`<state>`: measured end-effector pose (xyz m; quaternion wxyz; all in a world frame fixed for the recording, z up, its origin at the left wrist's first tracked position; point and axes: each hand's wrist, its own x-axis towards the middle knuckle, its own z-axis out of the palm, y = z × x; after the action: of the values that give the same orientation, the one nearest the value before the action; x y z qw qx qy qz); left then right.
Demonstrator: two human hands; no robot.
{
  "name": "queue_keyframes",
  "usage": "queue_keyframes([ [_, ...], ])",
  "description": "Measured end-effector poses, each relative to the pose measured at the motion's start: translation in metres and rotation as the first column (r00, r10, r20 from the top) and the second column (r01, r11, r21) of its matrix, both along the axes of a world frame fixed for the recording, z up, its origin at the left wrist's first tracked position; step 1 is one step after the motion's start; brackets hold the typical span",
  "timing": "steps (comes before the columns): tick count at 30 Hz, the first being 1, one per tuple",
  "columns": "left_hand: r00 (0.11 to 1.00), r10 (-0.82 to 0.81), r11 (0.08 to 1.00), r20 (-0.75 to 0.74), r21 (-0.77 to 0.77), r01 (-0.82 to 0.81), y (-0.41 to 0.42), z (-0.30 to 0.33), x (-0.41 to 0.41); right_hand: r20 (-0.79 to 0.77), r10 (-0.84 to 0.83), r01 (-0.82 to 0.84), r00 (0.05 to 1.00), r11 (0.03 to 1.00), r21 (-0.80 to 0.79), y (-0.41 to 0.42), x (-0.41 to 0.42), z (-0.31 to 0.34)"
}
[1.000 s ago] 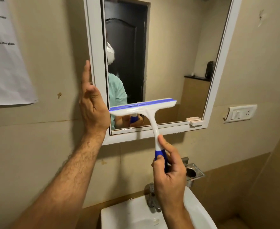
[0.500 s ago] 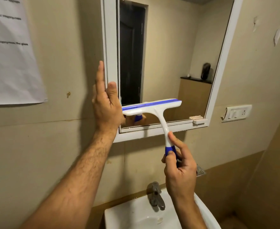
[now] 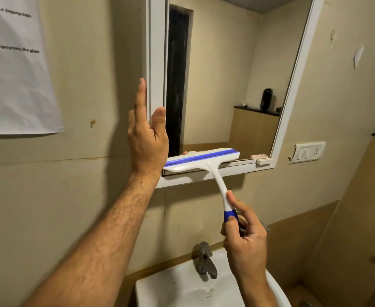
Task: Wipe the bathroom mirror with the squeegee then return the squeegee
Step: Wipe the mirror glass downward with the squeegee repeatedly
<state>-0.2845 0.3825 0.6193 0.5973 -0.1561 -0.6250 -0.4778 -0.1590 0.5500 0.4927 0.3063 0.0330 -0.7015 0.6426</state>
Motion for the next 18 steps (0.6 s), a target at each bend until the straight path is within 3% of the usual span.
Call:
queue_keyframes([
  [14,0.991,0.073,0.997,0.116,-0.040,-0.069,-0.002,-0.001,-0.005,0.138,0.040,-0.046,0.990,0.998,0.038,0.017,0.016,0.019],
  [18,0.991,0.067,0.997,0.114,-0.036,-0.064,-0.001,-0.002,-0.003,0.115,-0.004,-0.001,0.993,0.999,0.046,0.027,0.021,0.038],
])
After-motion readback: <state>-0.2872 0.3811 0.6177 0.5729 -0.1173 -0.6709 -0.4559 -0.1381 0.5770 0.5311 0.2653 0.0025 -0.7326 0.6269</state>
